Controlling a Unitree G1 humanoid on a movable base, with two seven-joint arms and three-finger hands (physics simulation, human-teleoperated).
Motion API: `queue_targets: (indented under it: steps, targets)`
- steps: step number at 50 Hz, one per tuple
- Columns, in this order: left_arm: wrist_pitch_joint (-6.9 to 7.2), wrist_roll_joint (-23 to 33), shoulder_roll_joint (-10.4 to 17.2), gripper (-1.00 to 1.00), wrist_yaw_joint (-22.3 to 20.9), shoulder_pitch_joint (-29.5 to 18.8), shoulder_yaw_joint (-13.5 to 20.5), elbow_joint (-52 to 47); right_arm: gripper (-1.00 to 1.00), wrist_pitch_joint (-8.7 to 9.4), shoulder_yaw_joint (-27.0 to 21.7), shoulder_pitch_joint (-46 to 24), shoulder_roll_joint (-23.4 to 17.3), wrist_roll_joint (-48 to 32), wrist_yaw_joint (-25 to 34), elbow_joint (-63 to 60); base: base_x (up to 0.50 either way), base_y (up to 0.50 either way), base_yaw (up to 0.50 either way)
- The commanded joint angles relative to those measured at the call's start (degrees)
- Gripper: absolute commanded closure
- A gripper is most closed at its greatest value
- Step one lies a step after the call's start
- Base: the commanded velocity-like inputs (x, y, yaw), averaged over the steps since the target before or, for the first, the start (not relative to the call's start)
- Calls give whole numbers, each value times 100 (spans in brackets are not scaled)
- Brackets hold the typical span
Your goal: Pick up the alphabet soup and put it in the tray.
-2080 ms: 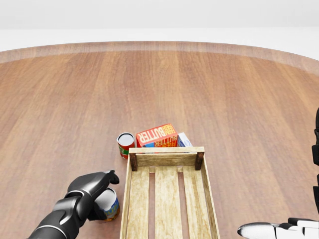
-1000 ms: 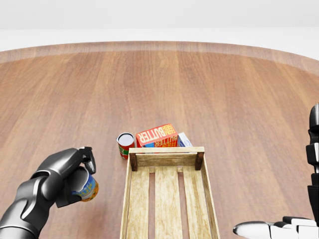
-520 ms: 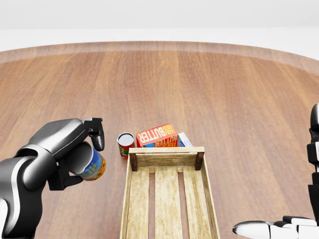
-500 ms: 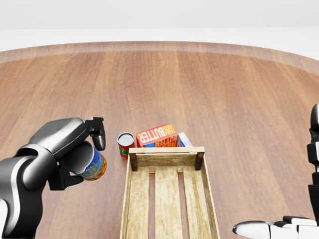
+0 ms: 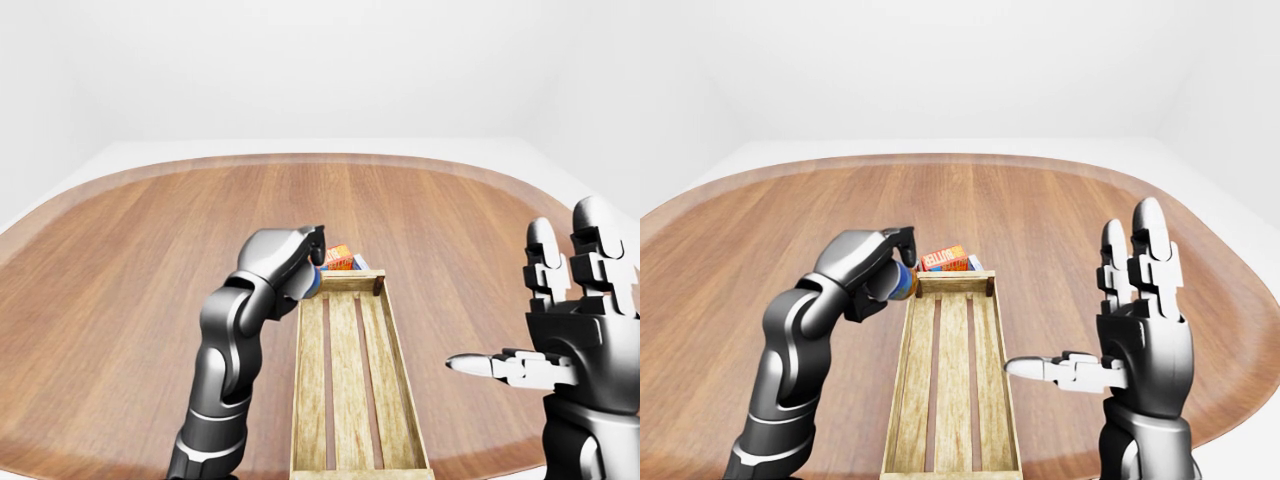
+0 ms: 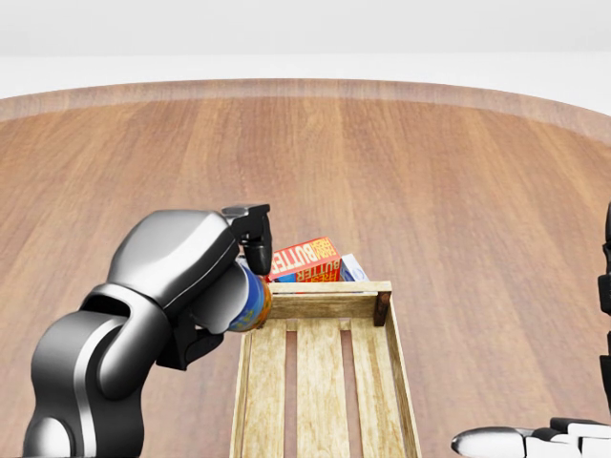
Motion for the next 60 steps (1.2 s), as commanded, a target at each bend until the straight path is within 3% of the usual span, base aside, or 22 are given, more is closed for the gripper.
queue_targets:
  steps: [1, 5, 12, 16, 23, 28, 36, 47, 56, 60]
  targets:
    - [-177, 740, -525, 100, 0, 337, -616, -19, -100, 0, -115, 28, 25, 91, 51, -105, 0, 0, 0]
    - [-267, 901, -669, 100, 0, 433, -761, 409, -100, 0, -197, 17, 50, 128, 85, -122, 0, 0, 0]
    - [-292, 1064, -762, 100, 7, 296, -813, 1262, -100, 0, -167, 7, 62, 93, 88, -130, 0, 0, 0]
    - [-295, 1086, -811, 100, 382, 131, -831, 2065, -100, 0, -141, 19, 67, 71, 81, -171, 0, 0, 0]
    - [-315, 985, -916, 100, 653, 101, -922, 2714, -100, 0, -32, 23, 57, 11, 46, -187, 0, 0, 0]
    - [-239, 961, -1012, 100, 886, -92, -932, 3169, -100, 0, 26, 18, 42, -25, 15, -175, 0, 0, 0]
    - [-112, 991, -1238, 100, 968, -107, -1119, 3389, -100, 0, -5, 23, 31, -13, 11, -192, 0, 0, 0]
    - [-247, 1017, -1268, 100, 1354, -73, -1206, 3979, -100, 0, -48, 19, 41, 17, 35, -197, 0, 0, 0]
    - [-215, 930, -1343, 100, 1319, -91, -1207, 4046, -100, 0, -15, 29, 44, -5, 33, -164, 0, 0, 0]
    - [-233, 904, -1347, 100, 1553, -206, -1181, 4426, -100, 0, -43, 51, 51, 30, 46, -203, 0, 0, 0]
